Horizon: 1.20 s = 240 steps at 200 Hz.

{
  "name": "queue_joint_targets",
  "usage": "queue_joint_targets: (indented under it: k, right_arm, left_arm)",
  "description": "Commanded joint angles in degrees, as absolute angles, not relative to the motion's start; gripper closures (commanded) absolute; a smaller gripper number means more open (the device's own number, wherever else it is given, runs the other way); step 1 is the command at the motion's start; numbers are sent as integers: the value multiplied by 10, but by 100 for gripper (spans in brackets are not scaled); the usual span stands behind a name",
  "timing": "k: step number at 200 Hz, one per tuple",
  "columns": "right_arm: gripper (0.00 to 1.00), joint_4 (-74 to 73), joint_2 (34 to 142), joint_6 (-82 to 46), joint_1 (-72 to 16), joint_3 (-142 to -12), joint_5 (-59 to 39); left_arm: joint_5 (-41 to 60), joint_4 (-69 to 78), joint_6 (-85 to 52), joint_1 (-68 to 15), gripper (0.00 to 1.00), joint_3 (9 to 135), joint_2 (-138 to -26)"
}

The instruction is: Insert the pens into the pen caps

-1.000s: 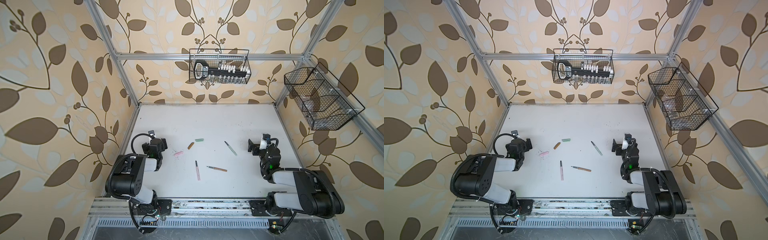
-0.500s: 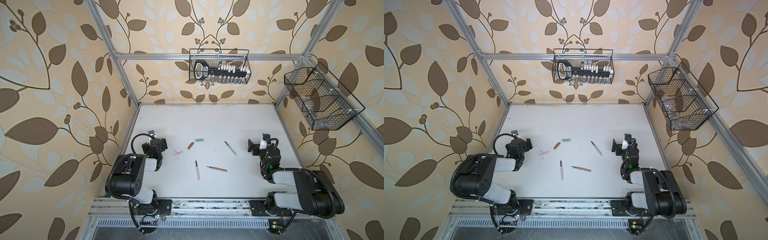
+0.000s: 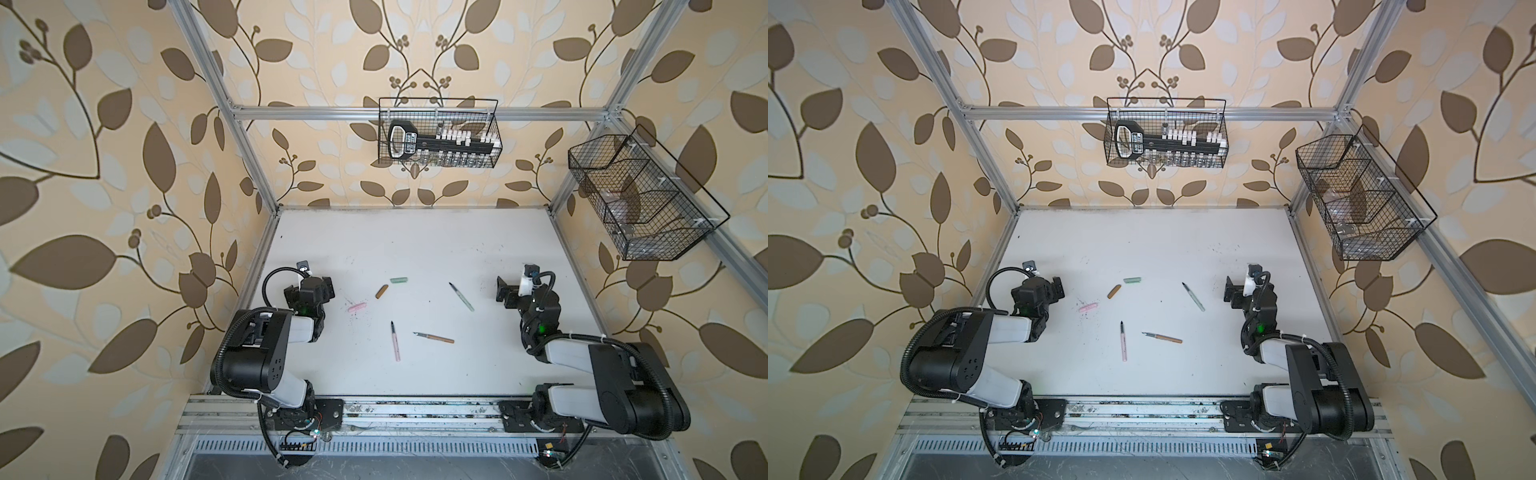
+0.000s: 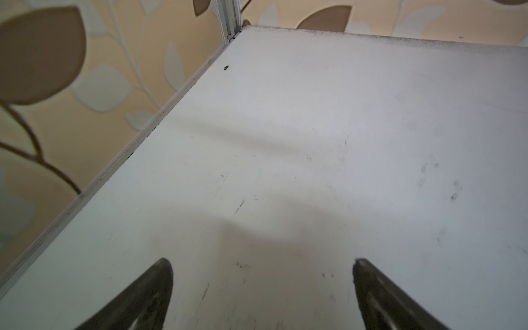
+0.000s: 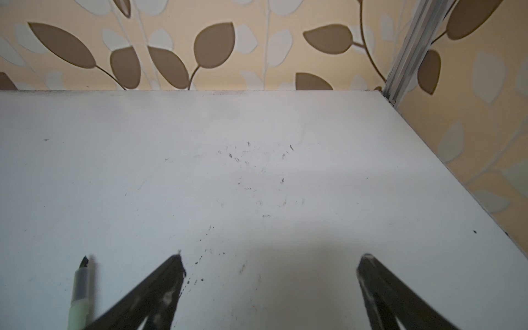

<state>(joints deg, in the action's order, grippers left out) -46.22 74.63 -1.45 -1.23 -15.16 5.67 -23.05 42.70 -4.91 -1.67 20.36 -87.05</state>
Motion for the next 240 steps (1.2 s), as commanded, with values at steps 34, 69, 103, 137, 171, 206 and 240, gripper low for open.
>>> queue_joint_targets:
  k: [34,69,103,137,171,206,240]
  right_arm:
    - [11,-168,695,-75,-42,-317,44]
    - [15,-56,682,-76,-116,-390,36]
    - [15,-49,664,-103,-140,-397,2]
    - [16,18,664,-109,-149,-433,2]
    - [16,66,659,-110,-162,-456,14]
    - [16,120,657,-117,-171,-475,37]
    - [16,131,663,-140,-171,-470,34]
  left_arm:
    - [-243,420,-55,-18,1,218,-839]
    - [-277,388,-49,-22,1,240,-820]
    - [-289,40,-94,-26,1,420,-724]
    - [-231,-202,-202,-28,1,527,-644]
    - [-110,-390,-328,-80,3,567,-612]
    - [-132,-554,-457,-251,7,606,-622]
    - [-138,-565,-575,-428,15,625,-699]
